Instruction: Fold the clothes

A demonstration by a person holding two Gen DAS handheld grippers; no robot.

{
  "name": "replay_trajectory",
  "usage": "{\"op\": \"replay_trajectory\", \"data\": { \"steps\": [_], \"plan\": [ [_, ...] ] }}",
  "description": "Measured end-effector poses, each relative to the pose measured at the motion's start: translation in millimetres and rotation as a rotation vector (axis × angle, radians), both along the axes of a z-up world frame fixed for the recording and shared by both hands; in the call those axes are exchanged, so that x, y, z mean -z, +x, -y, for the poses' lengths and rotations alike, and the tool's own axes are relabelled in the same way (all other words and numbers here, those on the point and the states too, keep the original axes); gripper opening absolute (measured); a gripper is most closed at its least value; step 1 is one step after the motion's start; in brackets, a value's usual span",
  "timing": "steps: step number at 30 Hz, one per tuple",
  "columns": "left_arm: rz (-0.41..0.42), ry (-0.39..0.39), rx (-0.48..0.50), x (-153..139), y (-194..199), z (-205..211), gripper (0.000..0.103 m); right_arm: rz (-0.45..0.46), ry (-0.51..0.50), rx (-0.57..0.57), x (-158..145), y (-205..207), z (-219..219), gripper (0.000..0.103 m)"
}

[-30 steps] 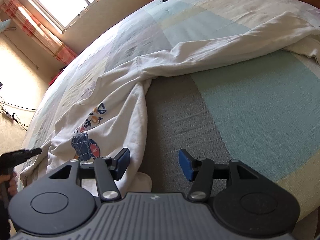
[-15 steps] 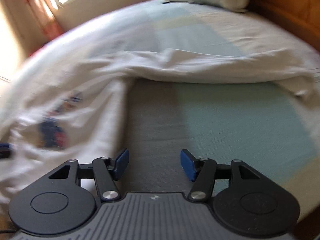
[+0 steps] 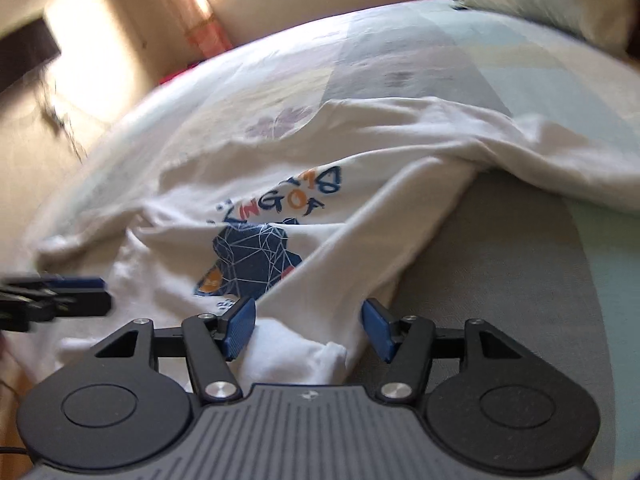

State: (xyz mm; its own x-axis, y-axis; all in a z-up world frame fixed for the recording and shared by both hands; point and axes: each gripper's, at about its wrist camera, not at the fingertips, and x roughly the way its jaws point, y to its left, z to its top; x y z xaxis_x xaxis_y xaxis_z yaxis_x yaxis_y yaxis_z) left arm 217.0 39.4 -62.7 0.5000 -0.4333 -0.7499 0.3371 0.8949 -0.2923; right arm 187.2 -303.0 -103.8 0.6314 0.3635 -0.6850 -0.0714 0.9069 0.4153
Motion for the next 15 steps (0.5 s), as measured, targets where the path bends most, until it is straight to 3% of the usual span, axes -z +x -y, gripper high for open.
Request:
{"op": "replay_trajectory", "data": {
  "steps": [6,11,12,15],
  "plan": [
    [-0.005,-0.048,0.015,6,-3,17,0.069,-0.031,0.196,0.112,4,-36,57,0.063],
    [-0.014,-0.082,0.011,7,-8,28,0.069,-0.064,0.374,0.159,39,-14,68,0.038],
    [-0.017,-0.085,0.011,7,-10,28,0.069,-0.057,0.381,0.162,43,-9,65,0.033],
    [-0.029,-0.087,0.010,9,-13,29,0.069,-0.041,0.355,0.175,44,5,48,0.032]
  ]
}}
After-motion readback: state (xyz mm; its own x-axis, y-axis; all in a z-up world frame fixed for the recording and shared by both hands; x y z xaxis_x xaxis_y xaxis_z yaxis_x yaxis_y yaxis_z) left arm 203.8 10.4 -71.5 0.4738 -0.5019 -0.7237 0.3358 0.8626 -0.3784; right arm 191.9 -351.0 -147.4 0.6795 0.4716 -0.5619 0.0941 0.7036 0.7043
